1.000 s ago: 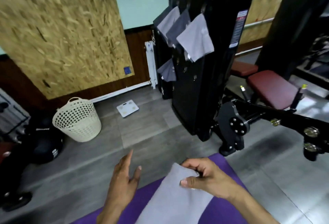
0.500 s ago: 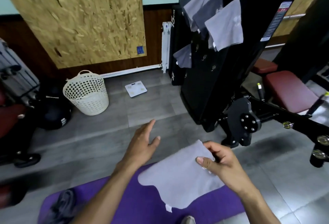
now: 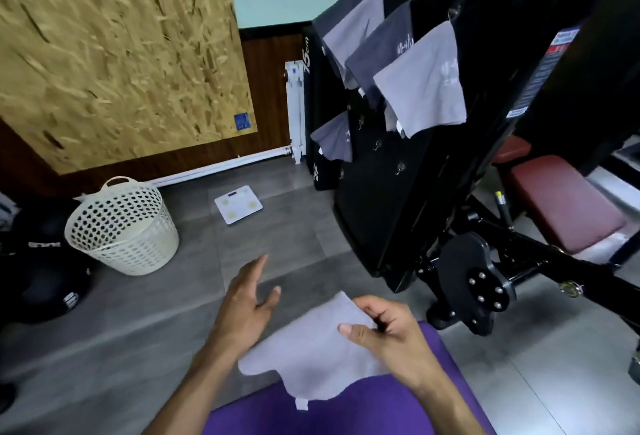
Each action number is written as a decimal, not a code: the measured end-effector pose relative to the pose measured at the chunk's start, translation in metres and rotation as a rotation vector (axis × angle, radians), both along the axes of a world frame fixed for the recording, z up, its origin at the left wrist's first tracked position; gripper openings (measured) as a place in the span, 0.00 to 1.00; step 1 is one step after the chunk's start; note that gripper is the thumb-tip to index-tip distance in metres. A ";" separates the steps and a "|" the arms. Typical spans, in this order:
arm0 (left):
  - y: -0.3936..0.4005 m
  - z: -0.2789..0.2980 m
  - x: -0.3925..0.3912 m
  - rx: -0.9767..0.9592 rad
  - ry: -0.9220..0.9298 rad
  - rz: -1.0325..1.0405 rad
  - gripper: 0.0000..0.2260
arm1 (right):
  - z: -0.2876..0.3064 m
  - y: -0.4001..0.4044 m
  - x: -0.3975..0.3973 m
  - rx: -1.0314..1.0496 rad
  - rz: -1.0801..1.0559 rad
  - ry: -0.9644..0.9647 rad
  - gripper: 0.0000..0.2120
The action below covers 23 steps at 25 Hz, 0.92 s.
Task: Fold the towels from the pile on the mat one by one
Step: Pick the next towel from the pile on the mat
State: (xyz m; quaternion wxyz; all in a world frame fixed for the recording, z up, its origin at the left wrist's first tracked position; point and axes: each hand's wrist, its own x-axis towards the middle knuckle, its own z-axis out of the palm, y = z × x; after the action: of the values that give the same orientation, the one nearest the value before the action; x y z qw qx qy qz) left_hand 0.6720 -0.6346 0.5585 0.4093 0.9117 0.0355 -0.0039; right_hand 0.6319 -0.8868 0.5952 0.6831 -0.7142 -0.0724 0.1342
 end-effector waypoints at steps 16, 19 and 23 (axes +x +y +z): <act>0.105 -0.062 0.462 -0.224 0.028 -0.157 0.07 | -0.100 0.154 0.441 -0.037 -0.369 -0.013 0.06; 0.080 -0.083 0.513 -0.293 0.183 -0.375 0.14 | -0.135 0.140 0.507 -0.062 -0.387 0.004 0.06; 0.031 -0.159 0.594 -0.059 0.098 -0.417 0.05 | -0.202 0.095 0.595 -0.197 -0.406 -0.059 0.04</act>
State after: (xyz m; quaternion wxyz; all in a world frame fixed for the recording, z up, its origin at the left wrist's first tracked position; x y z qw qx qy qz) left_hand 1.2657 -0.6039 0.3991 0.4240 0.8856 -0.1344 -0.1338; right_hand 1.2271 -0.7915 0.3935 0.6206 -0.7810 0.0664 -0.0204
